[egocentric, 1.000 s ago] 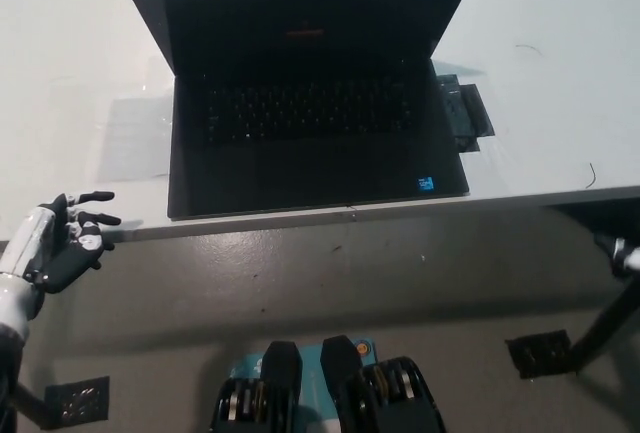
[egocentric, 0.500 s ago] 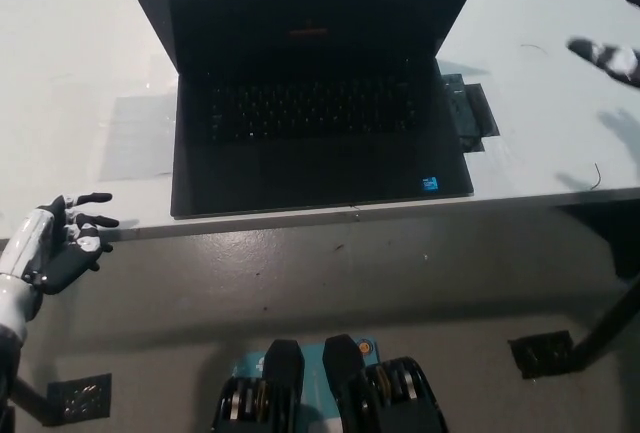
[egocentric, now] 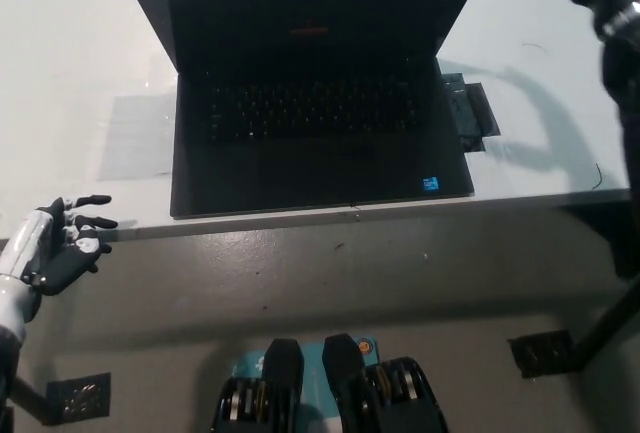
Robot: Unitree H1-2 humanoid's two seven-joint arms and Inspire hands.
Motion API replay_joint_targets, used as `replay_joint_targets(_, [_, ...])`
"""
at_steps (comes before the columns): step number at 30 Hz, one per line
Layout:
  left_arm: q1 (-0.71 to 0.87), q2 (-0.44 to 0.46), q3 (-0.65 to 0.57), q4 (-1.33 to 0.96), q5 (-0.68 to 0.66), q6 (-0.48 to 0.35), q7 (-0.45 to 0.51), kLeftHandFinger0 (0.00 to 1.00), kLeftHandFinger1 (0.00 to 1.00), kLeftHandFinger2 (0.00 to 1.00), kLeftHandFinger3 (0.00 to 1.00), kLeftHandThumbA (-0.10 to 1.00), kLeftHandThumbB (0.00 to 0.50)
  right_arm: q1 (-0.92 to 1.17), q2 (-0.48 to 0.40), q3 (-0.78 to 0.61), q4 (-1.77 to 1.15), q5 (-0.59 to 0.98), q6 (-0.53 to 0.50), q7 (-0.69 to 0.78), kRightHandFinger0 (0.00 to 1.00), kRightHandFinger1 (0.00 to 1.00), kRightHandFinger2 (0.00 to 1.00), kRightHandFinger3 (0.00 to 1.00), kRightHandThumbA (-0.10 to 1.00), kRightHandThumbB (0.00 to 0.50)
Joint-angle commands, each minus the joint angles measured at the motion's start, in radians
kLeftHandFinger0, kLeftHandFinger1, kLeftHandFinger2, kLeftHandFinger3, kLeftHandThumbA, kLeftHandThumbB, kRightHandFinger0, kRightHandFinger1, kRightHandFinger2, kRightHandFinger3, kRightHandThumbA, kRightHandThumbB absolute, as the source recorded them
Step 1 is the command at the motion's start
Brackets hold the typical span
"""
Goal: The robot uses its right hand to push down on the lid of a laptop kept in the middle of the desk to close it
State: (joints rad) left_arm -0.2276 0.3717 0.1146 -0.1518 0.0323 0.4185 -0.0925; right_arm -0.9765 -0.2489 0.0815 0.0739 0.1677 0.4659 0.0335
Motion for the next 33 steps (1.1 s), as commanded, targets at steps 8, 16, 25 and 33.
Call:
replay_joint_targets(8, [-0.020,0.022,-0.014,-0.035,0.006,0.004,-0.021,0.29,0.39,0.53,0.67,-0.02,0.017,-0.224,0.117,0.037,0.285,-0.074,-0.172,0.046,0.81,0.76,0.74,0.86,1.00,0.297])
replay_joint_targets(16, [-0.044,0.022,-0.052,-0.028,0.015,0.000,-0.036,0.27,0.38,0.52,0.67,-0.01,0.012,-0.199,0.165,0.055,0.451,-0.088,-0.316,0.091,0.76,0.72,0.70,0.81,1.00,0.328])
replay_joint_targets(25, [-0.069,0.020,-0.065,-0.016,0.017,-0.013,-0.043,0.28,0.37,0.51,0.69,-0.05,0.000,-0.147,0.177,0.034,0.561,-0.099,-0.410,0.078,0.81,0.76,0.77,0.90,1.00,0.251])
replay_joint_targets(33, [-0.063,0.018,-0.067,-0.021,0.020,-0.011,-0.040,0.27,0.36,0.52,0.67,-0.04,0.002,-0.110,0.167,0.014,0.578,-0.097,-0.426,0.076,0.83,0.77,0.78,0.90,1.00,0.274])
